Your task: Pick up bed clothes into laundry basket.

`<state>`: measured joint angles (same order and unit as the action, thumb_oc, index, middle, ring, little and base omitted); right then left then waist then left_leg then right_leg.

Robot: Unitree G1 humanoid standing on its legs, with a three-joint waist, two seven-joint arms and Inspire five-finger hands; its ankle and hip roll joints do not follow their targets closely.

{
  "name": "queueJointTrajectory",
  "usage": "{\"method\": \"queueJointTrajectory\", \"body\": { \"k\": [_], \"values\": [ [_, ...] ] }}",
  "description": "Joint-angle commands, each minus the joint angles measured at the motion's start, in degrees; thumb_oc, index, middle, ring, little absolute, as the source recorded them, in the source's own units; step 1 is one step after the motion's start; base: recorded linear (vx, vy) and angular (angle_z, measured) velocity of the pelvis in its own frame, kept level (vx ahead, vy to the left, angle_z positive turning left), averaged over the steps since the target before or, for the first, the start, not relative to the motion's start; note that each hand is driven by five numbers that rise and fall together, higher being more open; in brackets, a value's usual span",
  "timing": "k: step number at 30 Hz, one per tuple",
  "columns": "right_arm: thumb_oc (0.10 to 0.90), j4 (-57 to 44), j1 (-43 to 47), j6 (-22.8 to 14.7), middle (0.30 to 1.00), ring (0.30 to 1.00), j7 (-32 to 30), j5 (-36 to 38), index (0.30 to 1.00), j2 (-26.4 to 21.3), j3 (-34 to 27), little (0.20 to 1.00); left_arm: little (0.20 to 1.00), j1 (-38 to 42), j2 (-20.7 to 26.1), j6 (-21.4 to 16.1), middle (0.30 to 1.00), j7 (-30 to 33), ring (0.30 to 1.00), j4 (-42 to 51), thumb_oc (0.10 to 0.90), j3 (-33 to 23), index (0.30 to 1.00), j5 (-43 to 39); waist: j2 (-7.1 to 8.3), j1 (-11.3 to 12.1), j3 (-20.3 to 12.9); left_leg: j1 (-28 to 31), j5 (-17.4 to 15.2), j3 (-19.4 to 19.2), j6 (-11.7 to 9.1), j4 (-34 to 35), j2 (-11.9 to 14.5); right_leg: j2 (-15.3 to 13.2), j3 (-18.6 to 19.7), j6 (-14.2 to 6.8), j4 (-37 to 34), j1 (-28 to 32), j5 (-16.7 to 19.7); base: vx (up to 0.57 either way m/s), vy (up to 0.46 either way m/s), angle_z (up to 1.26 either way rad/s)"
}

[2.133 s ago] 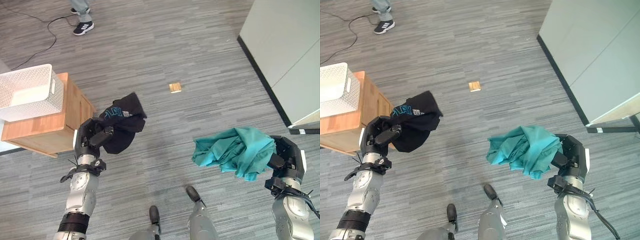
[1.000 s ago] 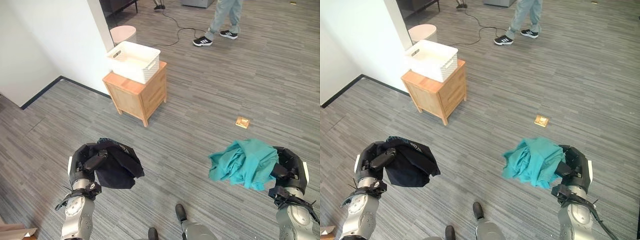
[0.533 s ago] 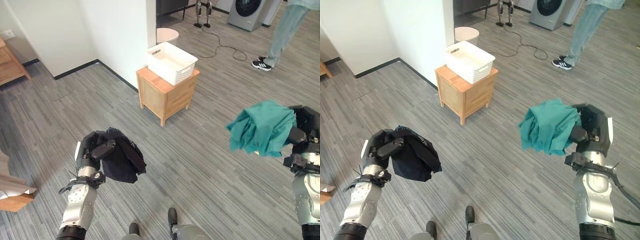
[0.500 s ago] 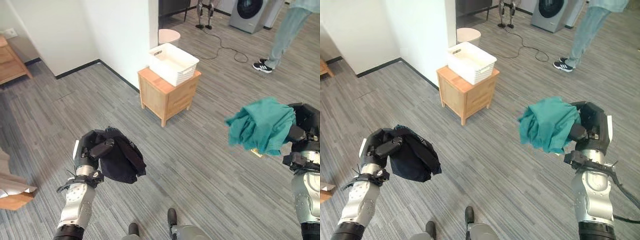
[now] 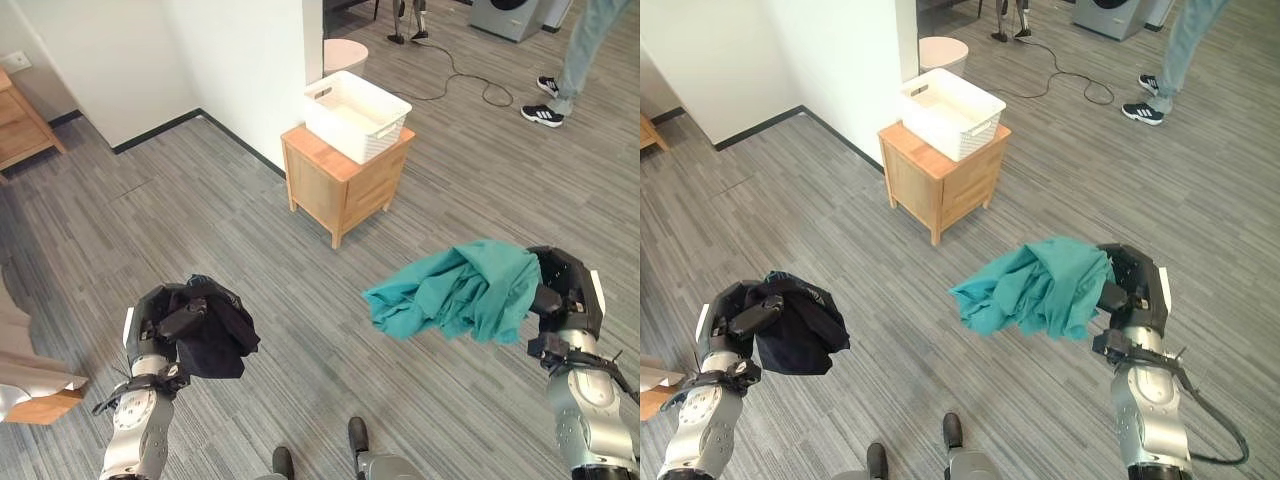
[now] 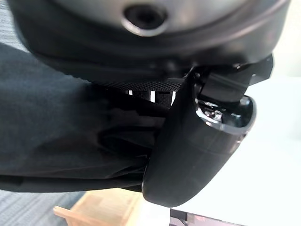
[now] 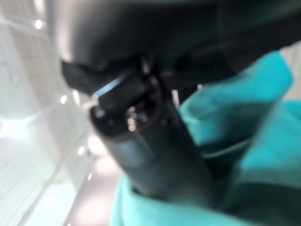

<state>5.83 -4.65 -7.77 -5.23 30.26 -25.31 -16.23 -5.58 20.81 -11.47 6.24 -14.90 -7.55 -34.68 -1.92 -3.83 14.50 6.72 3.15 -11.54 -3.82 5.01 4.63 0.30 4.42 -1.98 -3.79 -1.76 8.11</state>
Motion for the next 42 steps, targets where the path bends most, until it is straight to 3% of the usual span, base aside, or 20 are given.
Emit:
{"method": "queueJointTrajectory", "body": {
  "k": [1,5,8,11,13,15,16,21,24,26,27,28,29,30,32,34,38,39,40,42],
  "values": [
    [0.400,-5.03,1.33,-5.54,0.300,0.300,-1.47,-0.73,0.300,-1.69,-5.86,0.300,0.300,3.04,4.29,-6.21,0.300,0.35,0.300,5.66,0.400,-4.72,0.300,1.11,1.89,-0.24,-4.76,-5.61,-5.09,1.30,0.41,-5.55,-1.85,-5.16,3.55,-5.26,6.39,0.53,-13.23,0.15,0.075,-0.19],
    [0.400,-4.61,2.00,-5.84,0.300,0.300,-2.40,-1.69,0.300,-1.49,-6.48,0.300,0.300,3.56,5.58,-7.22,0.300,1.88,0.300,6.32,0.400,-6.98,0.300,2.07,1.16,-0.51,-4.48,-6.49,-4.75,0.88,0.76,-3.38,-2.79,-5.81,4.35,-6.19,5.42,-1.35,-12.45,0.06,0.079,-0.07],
    [0.400,-4.03,3.78,-6.01,0.300,0.300,-2.65,-1.57,0.300,-2.02,-5.57,0.300,0.300,3.48,5.54,-7.52,0.300,2.75,0.300,6.22,0.400,-7.60,0.300,1.82,0.97,-0.13,-3.82,-7.29,-6.80,0.11,1.58,-5.48,-2.94,-6.18,5.35,-6.59,7.80,-3.18,-13.23,0.07,0.073,-0.19],
    [0.400,-4.99,5.04,-5.68,0.300,0.300,-1.36,-1.87,0.300,-2.00,-3.50,0.300,0.300,3.76,5.60,-6.86,0.300,2.64,0.300,6.37,0.400,-6.54,0.300,1.97,-0.20,-0.56,-0.53,-4.14,-8.68,-0.02,3.46,-5.98,-2.53,-4.41,6.37,-8.49,26.00,-10.52,-11.01,0.06,0.058,-0.27],
    [0.400,-5.20,5.24,-5.55,0.300,0.300,-1.11,-2.46,0.300,-1.96,-2.85,0.300,0.300,4.32,5.83,-6.71,0.300,2.47,0.300,6.56,0.400,-6.10,0.300,2.21,-0.29,-1.12,0.69,-3.28,-9.24,-0.08,3.48,-6.34,-2.39,-3.38,7.12,-8.70,31.47,-13.30,-10.37,0.07,-0.013,-0.26],
    [0.400,-5.16,5.62,-5.47,0.300,0.300,-1.29,-3.52,0.300,-2.06,-2.21,0.300,0.300,5.36,6.26,-7.07,0.300,2.13,0.300,7.25,0.400,-5.52,0.300,2.50,-0.31,-1.92,1.59,-0.76,-10.18,-0.35,3.00,-5.79,-2.23,-2.57,5.92,-8.10,31.07,-17.46,-10.92,0.22,-0.061,-0.08],
    [0.400,-4.89,5.67,-5.65,0.300,0.300,-1.40,-3.20,0.300,-2.44,-2.50,0.300,0.300,6.80,6.82,-7.40,0.300,1.48,0.300,7.24,0.400,-5.23,0.300,1.76,0.04,-3.34,1.27,2.00,-11.66,-0.81,2.08,-5.25,-2.56,-1.97,4.74,-8.12,25.42,-20.56,-10.28,0.30,-0.129,-0.03],
    [0.400,-4.43,3.45,-6.95,0.300,0.300,-2.31,-1.42,0.300,-2.80,-4.66,0.300,0.300,11.17,7.77,-8.18,0.300,1.15,0.300,6.34,0.400,-3.31,0.300,1.19,0.38,-7.75,0.66,8.68,-15.10,1.48,-0.41,-4.02,-1.09,-0.59,2.26,-9.54,7.27,-21.17,-6.78,0.35,-0.164,0.07],
    [0.400,-4.09,-0.06,-7.53,0.300,0.300,-2.94,-1.57,0.300,-2.64,-6.85,0.300,0.300,11.46,7.52,-8.80,0.300,0.54,0.300,5.71,0.400,-2.05,0.300,1.49,0.09,-10.45,-0.95,11.51,-16.42,4.04,-2.05,-5.74,1.63,0.00,3.66,-9.89,7.49,-20.88,-6.23,0.46,-0.355,0.66],
    [0.400,-3.87,-2.17,-7.34,0.300,0.300,-2.96,-1.01,0.300,-2.70,-8.34,0.300,0.300,11.33,7.10,-8.46,0.300,-0.08,0.300,5.30,0.400,-1.62,0.300,0.81,-0.70,-12.03,-2.74,12.40,-12.53,5.69,-3.49,-9.20,5.16,0.54,3.78,-8.15,15.32,-21.97,-7.27,0.50,-0.476,0.86],
    [0.400,-3.80,-1.59,-7.32,0.300,0.300,-3.25,0.39,0.300,-3.23,-8.17,0.300,0.300,10.88,4.64,-7.98,0.300,0.28,0.300,5.66,0.400,-1.31,0.300,-0.13,-1.68,-12.16,-2.26,9.18,-1.22,6.06,-4.57,-17.86,8.01,1.17,3.32,-5.76,18.82,-20.94,-8.81,0.32,-0.329,0.61],
    [0.400,-3.80,-1.57,-7.30,0.300,0.300,-3.22,0.44,0.300,-3.28,-8.15,0.300,0.300,10.84,4.59,-7.94,0.300,0.29,0.300,5.72,0.400,-1.37,0.300,-0.12,-1.56,-12.30,-2.47,8.75,-0.90,6.31,-4.74,-17.91,7.93,1.05,3.28,-5.58,18.68,-21.18,-8.45,0.37,-0.437,0.32],
    [0.400,-3.79,-1.32,-7.88,0.300,0.300,-2.66,1.97,0.300,-3.44,-7.82,0.300,0.300,9.83,3.35,-7.76,0.300,0.07,0.300,5.61,0.400,-2.12,0.300,-1.53,-1.26,-12.02,-3.25,5.95,4.32,6.05,-3.73,-23.81,9.64,1.09,3.21,-3.82,19.38,-20.20,-9.29,0.33,-0.423,-0.09],
    [0.400,-3.82,-1.79,-7.57,0.300,0.300,-2.56,2.40,0.300,-3.67,-8.48,0.300,0.300,9.73,2.76,-7.61,0.300,-0.42,0.300,5.77,0.400,-1.99,0.300,-2.55,-0.37,-11.63,-3.32,2.96,6.12,4.75,-2.57,-28.75,11.24,1.00,3.86,-2.40,18.85,-17.48,-10.97,0.47,-0.573,-0.25],
    [0.400,-2.88,-0.57,-7.86,0.300,0.300,-3.71,2.50,0.300,-5.83,-9.34,0.300,0.300,9.68,2.38,-7.62,0.300,-0.28,0.300,5.40,0.400,-1.89,0.300,-3.23,1.36,-10.01,-2.98,-1.34,6.27,3.01,-2.54,-35.34,10.80,0.16,4.52,-0.51,16.11,-12.71,-11.22,0.39,-0.474,0.01],
    [0.400,-2.11,0.95,-7.52,0.300,0.300,-4.33,1.92,0.300,-7.99,-8.88,0.300,0.300,10.01,2.04,-7.41,0.300,-0.22,0.300,5.06,0.400,-1.43,0.300,-3.21,1.73,-8.65,-2.49,-3.42,5.72,-0.48,-3.51,-34.07,11.18,-0.60,4.28,-0.36,14.19,-9.39,-11.93,0.33,-0.298,0.13],
    [0.400,-2.38,1.42,-6.93,0.300,0.300,-4.16,0.72,0.300,-10.84,-9.13,0.300,0.300,9.79,1.64,-7.39,0.300,-0.39,0.300,4.43,0.400,-0.51,0.300,-3.41,1.64,-7.05,-2.45,-7.28,4.05,-4.86,-4.88,-21.66,8.96,-2.17,3.23,-1.05,11.34,-4.87,-13.29,0.31,-0.144,0.15],
    [0.400,-2.24,1.70,-7.05,0.300,0.300,-4.38,0.48,0.300,-11.45,-9.10,0.300,0.300,10.56,1.66,-7.67,0.300,-0.09,0.300,3.71,0.400,0.46,0.300,-3.12,1.24,-6.61,-2.04,-9.18,2.50,-4.10,-5.06,-15.94,6.72,-2.03,2.86,-1.22,11.63,-3.18,-14.94,0.26,-0.077,0.33],
    [0.400,-2.20,1.77,-7.07,0.300,0.300,-4.37,0.49,0.300,-11.47,-9.12,0.300,0.300,10.68,1.67,-7.72,0.300,-0.09,0.300,3.63,0.400,0.47,0.300,-3.12,1.27,-6.59,-2.08,-9.20,3.00,-4.17,-4.98,-15.46,6.62,-2.07,2.89,-1.20,11.51,-3.35,-14.63,0.27,-0.092,0.28],
    [0.400,-2.26,1.05,-6.81,0.300,0.300,-4.13,-0.16,0.300,-10.49,-8.90,0.300,0.300,11.24,1.28,-7.59,0.300,-0.04,0.300,3.43,0.400,1.36,0.300,-2.36,0.79,-5.38,-1.59,-11.91,3.76,-0.73,-4.72,-8.60,2.90,-1.03,3.18,-1.05,11.46,-0.40,-15.60,0.28,-0.093,0.39]
  ]
}}
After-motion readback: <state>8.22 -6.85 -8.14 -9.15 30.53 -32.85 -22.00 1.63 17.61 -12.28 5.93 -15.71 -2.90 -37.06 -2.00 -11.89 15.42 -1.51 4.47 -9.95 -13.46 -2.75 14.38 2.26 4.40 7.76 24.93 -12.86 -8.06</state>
